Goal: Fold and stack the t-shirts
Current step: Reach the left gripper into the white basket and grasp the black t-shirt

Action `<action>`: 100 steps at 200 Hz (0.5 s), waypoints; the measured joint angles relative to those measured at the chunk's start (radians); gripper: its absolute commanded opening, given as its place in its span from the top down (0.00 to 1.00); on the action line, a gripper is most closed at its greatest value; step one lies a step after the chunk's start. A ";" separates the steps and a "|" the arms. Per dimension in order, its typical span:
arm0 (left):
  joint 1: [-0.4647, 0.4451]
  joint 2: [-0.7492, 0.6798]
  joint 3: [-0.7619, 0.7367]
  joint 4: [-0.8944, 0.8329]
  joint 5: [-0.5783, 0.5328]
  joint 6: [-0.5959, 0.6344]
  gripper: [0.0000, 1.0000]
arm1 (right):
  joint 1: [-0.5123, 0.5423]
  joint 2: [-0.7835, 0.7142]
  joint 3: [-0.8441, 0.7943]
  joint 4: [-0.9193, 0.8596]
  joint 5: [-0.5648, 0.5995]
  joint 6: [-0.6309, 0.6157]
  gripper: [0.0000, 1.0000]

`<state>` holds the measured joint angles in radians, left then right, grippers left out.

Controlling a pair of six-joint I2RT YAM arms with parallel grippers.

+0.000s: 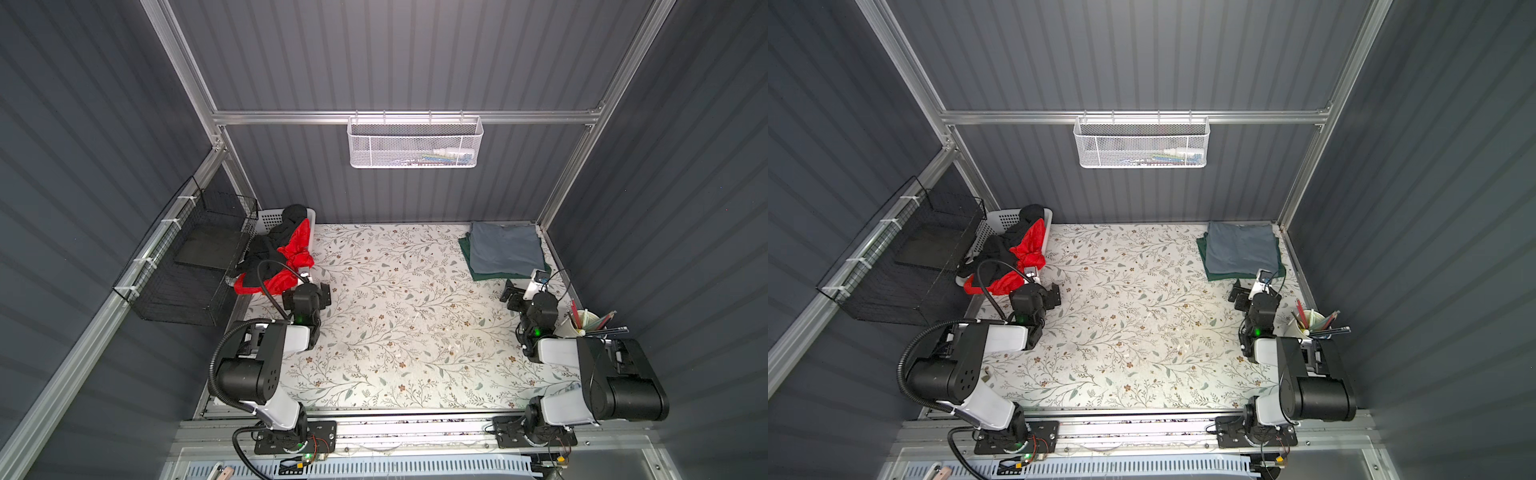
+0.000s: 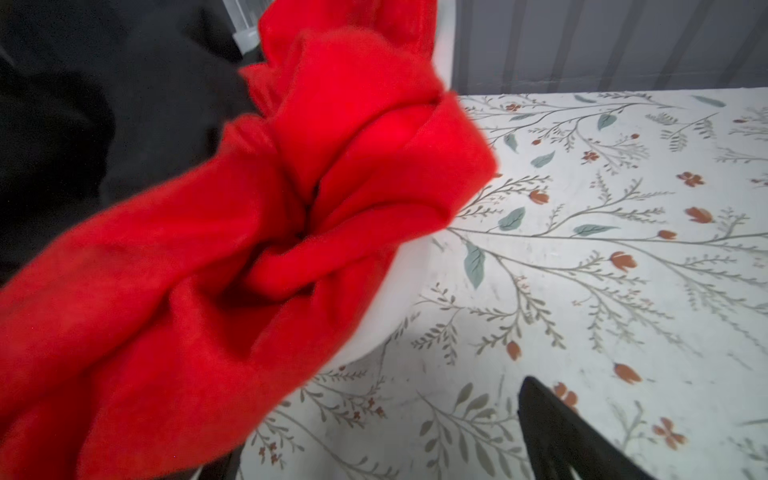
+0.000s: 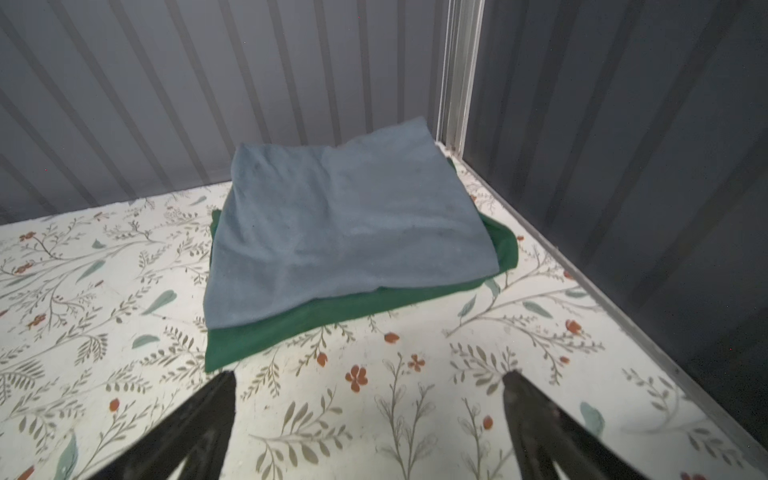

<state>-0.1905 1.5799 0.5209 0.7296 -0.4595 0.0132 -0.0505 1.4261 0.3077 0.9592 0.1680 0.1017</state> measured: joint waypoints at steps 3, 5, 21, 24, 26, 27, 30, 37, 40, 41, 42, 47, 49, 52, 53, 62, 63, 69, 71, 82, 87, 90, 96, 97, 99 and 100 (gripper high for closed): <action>-0.011 -0.007 0.006 -0.016 -0.007 0.004 0.00 | 0.001 -0.004 0.000 0.000 0.002 0.000 0.01; -0.020 -0.014 0.011 -0.028 -0.014 0.003 0.00 | 0.002 -0.005 0.000 0.000 0.005 -0.001 0.01; -0.076 -0.075 0.051 -0.141 -0.051 0.001 0.00 | 0.024 -0.010 0.000 0.014 0.033 -0.010 0.01; -0.085 -0.088 0.061 -0.164 -0.056 -0.001 0.00 | 0.029 -0.011 0.000 0.014 0.039 -0.012 0.01; -0.089 -0.096 0.066 -0.176 -0.058 -0.002 0.00 | 0.036 -0.013 0.000 0.011 0.052 -0.014 0.01; -0.094 -0.103 0.071 -0.188 -0.060 -0.005 0.00 | 0.039 -0.014 0.000 0.010 0.055 -0.015 0.01; -0.101 -0.116 0.081 -0.212 -0.066 -0.006 0.00 | 0.050 -0.019 0.000 0.004 0.075 -0.019 0.01; -0.115 -0.148 0.107 -0.265 -0.078 -0.018 0.00 | 0.072 -0.042 0.003 -0.029 0.103 -0.026 0.01; -0.119 -0.165 0.123 -0.292 -0.084 -0.028 0.00 | 0.081 -0.057 0.004 -0.044 0.114 -0.030 0.01; -0.120 -0.169 0.127 -0.299 -0.087 -0.030 0.00 | 0.085 -0.067 0.006 -0.057 0.121 -0.031 0.01; -0.121 -0.172 0.131 -0.306 -0.089 -0.031 0.00 | 0.088 -0.071 0.007 -0.064 0.123 -0.032 0.01; -0.124 -0.193 0.160 -0.354 -0.103 -0.047 0.00 | 0.100 -0.104 0.017 -0.108 0.135 -0.032 0.01; -0.125 -0.198 0.169 -0.369 -0.108 -0.051 0.00 | 0.105 -0.120 0.024 -0.133 0.140 -0.031 0.01; -0.125 -0.210 0.189 -0.397 -0.117 -0.058 0.00 | 0.109 -0.137 0.031 -0.154 0.145 -0.032 0.01; -0.125 -0.212 0.194 -0.403 -0.119 -0.061 0.00 | 0.111 -0.146 0.033 -0.159 0.146 -0.031 0.01; -0.125 -0.230 0.259 -0.486 -0.151 -0.089 0.00 | 0.115 -0.216 0.072 -0.242 0.151 -0.013 0.01; -0.125 -0.231 0.264 -0.492 -0.154 -0.090 0.00 | 0.115 -0.225 0.079 -0.253 0.151 -0.010 0.01; -0.125 -0.235 0.309 -0.538 -0.172 -0.108 0.00 | 0.115 -0.272 0.112 -0.307 0.153 0.009 0.01; -0.125 -0.235 0.319 -0.549 -0.176 -0.111 0.00 | 0.115 -0.283 0.121 -0.320 0.153 0.014 0.01; -0.124 -0.227 0.394 -0.630 -0.201 -0.140 0.00 | 0.115 -0.357 0.184 -0.421 0.150 0.073 0.01; -0.124 -0.220 0.423 -0.661 -0.209 -0.151 0.00 | 0.115 -0.384 0.208 -0.463 0.143 0.105 0.01; -0.124 -0.214 0.442 -0.684 -0.217 -0.158 0.00 | 0.115 -0.401 0.222 -0.488 0.139 0.126 0.01; -0.124 -0.196 0.483 -0.730 -0.232 -0.169 0.00 | 0.115 -0.432 0.243 -0.535 0.121 0.168 0.01; -0.124 -0.192 0.493 -0.742 -0.235 -0.173 0.00 | 0.115 -0.435 0.246 -0.540 0.119 0.174 0.01; -0.124 -0.187 0.502 -0.751 -0.238 -0.175 0.00 | 0.115 -0.443 0.250 -0.554 0.111 0.184 0.01; -0.124 -0.183 0.507 -0.756 -0.239 -0.177 0.00 | 0.115 -0.447 0.251 -0.561 0.106 0.191 0.01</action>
<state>-0.3141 1.3964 1.0283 -0.0261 -0.6983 -0.1635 0.0643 0.9794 0.5591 0.3985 0.2737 0.2924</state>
